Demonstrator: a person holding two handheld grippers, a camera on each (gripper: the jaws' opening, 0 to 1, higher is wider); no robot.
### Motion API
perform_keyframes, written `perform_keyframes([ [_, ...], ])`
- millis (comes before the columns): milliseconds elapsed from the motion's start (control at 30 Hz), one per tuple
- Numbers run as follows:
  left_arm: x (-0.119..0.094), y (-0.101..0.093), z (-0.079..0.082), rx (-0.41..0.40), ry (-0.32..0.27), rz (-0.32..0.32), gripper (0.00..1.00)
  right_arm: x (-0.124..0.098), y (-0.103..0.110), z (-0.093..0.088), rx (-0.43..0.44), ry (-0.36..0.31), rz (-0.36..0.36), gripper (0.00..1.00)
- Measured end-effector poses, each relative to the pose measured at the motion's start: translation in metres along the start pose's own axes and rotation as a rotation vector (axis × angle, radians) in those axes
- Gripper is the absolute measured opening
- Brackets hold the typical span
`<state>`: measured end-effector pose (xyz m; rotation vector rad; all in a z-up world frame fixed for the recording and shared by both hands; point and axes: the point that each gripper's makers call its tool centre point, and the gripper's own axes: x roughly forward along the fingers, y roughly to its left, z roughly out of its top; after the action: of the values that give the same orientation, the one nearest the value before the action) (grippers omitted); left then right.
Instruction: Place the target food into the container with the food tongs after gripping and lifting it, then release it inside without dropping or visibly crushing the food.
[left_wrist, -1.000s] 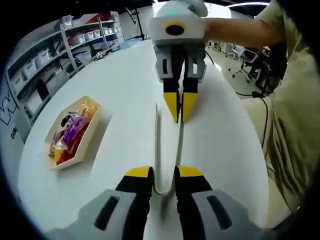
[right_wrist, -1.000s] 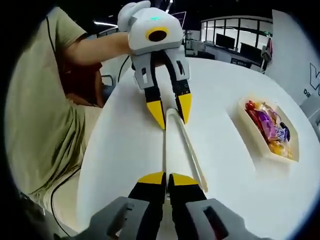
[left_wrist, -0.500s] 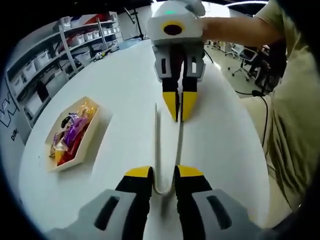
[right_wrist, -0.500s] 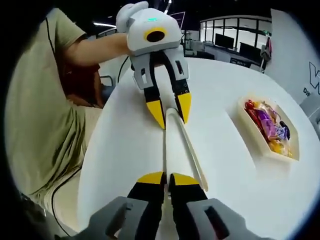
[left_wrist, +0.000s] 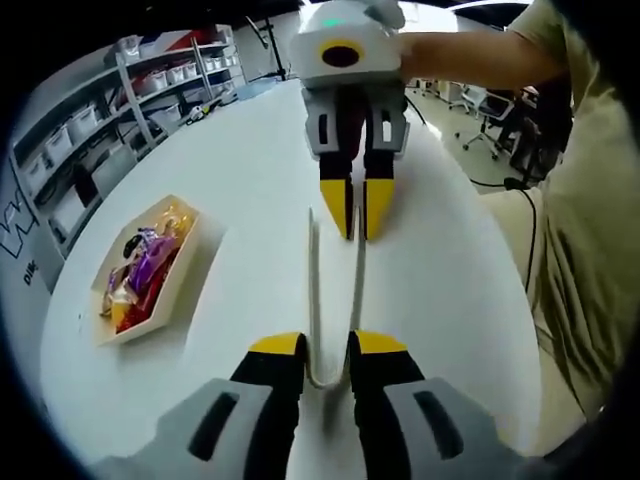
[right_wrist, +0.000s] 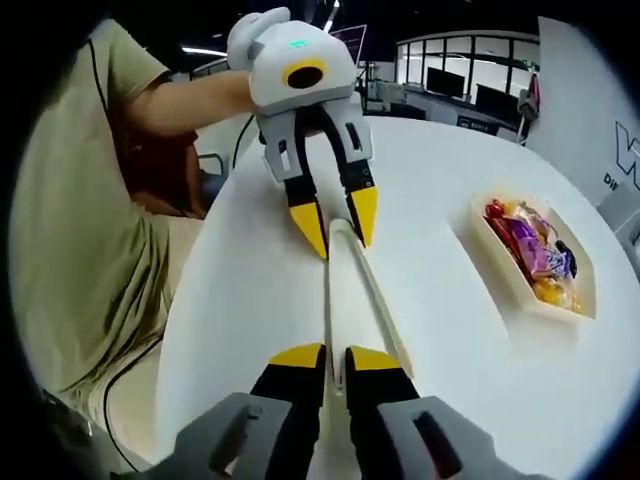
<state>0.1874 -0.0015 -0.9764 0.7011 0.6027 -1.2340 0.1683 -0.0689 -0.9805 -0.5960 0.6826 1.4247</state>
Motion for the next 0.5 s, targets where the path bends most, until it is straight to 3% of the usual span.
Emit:
perform_keyframes([
  [500,-0.0021,0.0015,-0.0021,0.003,0.000,0.014,0.16,-0.0017,0.0003,-0.0003,0.007,-0.010,-0.007,0.03],
])
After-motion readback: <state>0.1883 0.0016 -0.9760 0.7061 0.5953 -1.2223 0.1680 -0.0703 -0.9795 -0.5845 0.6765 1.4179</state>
